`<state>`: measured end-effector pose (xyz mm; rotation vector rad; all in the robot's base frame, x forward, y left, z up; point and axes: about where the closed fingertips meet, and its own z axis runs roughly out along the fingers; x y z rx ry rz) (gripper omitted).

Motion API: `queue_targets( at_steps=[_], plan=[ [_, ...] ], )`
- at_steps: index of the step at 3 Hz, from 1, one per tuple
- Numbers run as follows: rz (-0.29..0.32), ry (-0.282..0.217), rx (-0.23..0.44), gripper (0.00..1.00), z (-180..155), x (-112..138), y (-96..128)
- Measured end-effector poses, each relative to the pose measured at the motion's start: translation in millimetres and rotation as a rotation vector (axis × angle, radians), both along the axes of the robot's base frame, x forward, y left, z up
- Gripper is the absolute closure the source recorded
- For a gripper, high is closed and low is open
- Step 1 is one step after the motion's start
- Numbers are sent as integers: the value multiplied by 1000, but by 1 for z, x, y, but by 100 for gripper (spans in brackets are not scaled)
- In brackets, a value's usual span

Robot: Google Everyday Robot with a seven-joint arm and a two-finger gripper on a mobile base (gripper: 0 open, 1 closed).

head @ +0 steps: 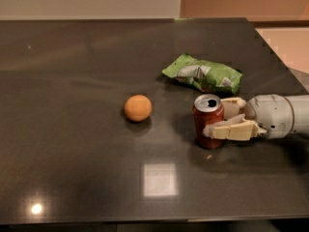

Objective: Place coke can upright

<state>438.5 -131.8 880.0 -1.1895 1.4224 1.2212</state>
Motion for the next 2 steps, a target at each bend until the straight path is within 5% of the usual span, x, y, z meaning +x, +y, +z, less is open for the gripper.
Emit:
queue_targets(
  at_steps=[1,2],
  plan=[
    [-8,13,6,0,-4,2,-2],
    [-8,13,6,0,-4,2,-2]
  ],
)
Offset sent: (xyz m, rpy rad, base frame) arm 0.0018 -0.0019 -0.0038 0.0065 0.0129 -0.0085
